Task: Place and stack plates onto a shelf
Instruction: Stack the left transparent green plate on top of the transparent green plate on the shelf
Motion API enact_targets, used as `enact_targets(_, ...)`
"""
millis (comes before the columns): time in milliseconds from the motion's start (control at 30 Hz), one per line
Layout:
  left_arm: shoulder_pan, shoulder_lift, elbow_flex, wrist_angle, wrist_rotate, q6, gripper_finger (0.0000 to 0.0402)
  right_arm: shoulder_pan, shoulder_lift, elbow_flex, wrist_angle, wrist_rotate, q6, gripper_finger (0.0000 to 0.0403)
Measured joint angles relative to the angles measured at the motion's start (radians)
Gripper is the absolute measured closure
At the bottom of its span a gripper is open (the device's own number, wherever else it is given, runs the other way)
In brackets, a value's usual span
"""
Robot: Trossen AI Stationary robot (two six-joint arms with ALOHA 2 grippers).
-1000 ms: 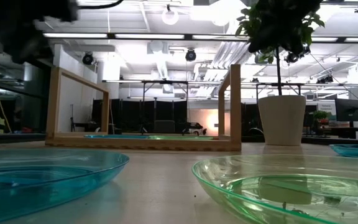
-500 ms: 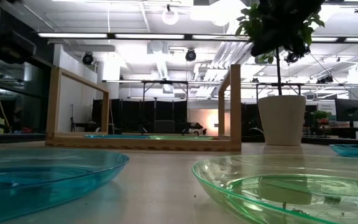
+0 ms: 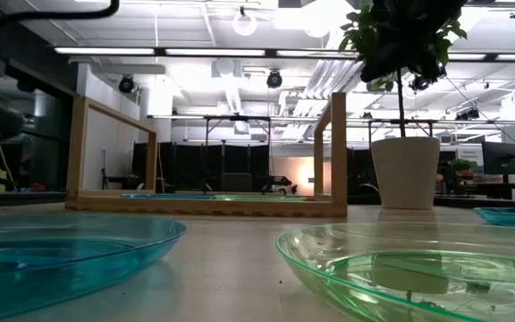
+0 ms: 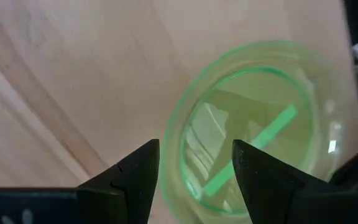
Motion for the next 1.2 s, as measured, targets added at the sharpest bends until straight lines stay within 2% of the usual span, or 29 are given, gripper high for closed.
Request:
enact_targets(200, 0.000, 0.007, -0.049, 0.051, -0.018, -0.040, 0.0208, 0.000, 0.002, 0.000, 0.000, 0.000, 0.008, 0.0403)
enact_targets(400, -0.022, 0.010, -0.100, 0.149, 0.049, -0.072, 0.0218, 0.000, 0.002, 0.000, 0.000, 0.001, 0.009, 0.0403)
enact_targets(633, -0.026, 0.032, -0.111, 0.157, 0.040, -0.079, 0.0276, 0.000, 0.002, 0.000, 0.000, 0.002, 0.009, 0.0403)
enact_targets(833, -0.020, 0.035, -0.112, 0.155, 0.025, -0.080, 0.0364, 0.000, 0.002, 0.000, 0.000, 0.002, 0.010, 0.0403)
enact_targets(900, -0.007, 0.031, -0.112, 0.146, 0.055, -0.082, 0.0391, 0.000, 0.002, 0.000, 0.000, 0.002, 0.010, 0.0403)
enact_targets(1067, 0.060, -0.029, -0.108, 0.087, 0.122, -0.105, 0.0399, 0.000, 0.002, 0.000, 0.000, 0.001, 0.010, 0.0403)
enact_targets(1200, 0.137, -0.150, -0.108, 0.031, 0.126, -0.134, 0.0400, 0.000, 0.002, 0.000, 0.000, 0.001, 0.009, 0.0403)
